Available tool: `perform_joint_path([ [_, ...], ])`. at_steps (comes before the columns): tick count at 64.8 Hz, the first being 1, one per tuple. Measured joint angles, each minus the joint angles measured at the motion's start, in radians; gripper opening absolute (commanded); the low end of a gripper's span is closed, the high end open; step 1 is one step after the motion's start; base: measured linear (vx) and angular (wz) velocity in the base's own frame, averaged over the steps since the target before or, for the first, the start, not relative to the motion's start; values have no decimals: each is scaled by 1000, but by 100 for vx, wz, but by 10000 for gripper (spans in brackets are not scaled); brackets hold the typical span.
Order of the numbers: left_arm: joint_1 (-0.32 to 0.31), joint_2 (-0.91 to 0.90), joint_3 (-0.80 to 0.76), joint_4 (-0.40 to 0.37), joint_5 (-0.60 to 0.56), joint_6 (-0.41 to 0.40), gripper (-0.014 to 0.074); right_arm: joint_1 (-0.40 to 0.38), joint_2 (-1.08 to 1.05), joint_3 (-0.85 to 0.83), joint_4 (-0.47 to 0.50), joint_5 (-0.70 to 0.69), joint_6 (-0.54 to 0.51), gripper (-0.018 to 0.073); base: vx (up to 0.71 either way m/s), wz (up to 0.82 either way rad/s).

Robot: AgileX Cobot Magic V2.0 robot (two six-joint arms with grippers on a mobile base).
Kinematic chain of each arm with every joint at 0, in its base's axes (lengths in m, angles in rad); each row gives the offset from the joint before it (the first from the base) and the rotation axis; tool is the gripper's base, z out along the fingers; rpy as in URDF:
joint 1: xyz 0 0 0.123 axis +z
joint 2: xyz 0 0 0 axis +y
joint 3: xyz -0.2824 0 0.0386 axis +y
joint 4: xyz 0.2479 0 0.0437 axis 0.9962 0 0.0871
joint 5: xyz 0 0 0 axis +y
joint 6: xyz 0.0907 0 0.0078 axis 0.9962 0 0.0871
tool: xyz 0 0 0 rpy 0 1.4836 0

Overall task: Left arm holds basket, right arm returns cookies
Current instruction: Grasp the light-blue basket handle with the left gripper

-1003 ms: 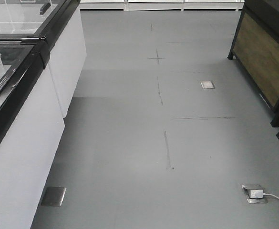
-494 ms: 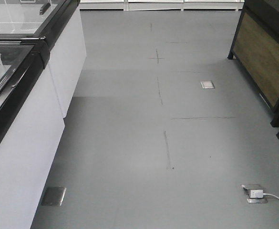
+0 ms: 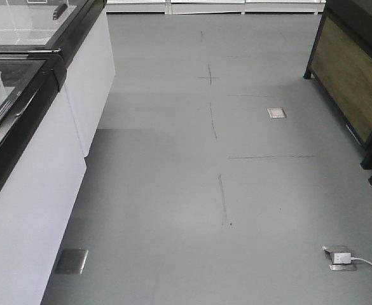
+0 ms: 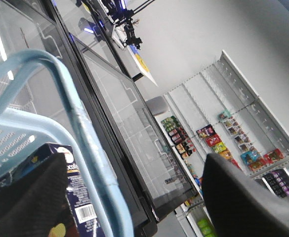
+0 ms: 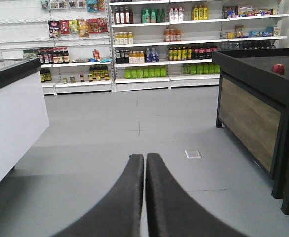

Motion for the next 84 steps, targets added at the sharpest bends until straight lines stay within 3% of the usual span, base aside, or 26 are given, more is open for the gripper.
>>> perform_joint_path([
  [29, 0, 162, -85, 0, 15, -53, 512, 0, 0, 0, 0, 0, 0, -8, 0, 0],
  [42, 46, 221, -85, -1, 30, -90, 465, 0, 0, 0, 0, 0, 0, -8, 0, 0],
  [55, 80, 228, -103, 8, 80, -140, 358, 0, 0, 0, 0, 0, 0, -8, 0, 0],
  [84, 81, 228, -167, 2, 200, -170, 42, 0, 0, 0, 0, 0, 0, -8, 0, 0],
])
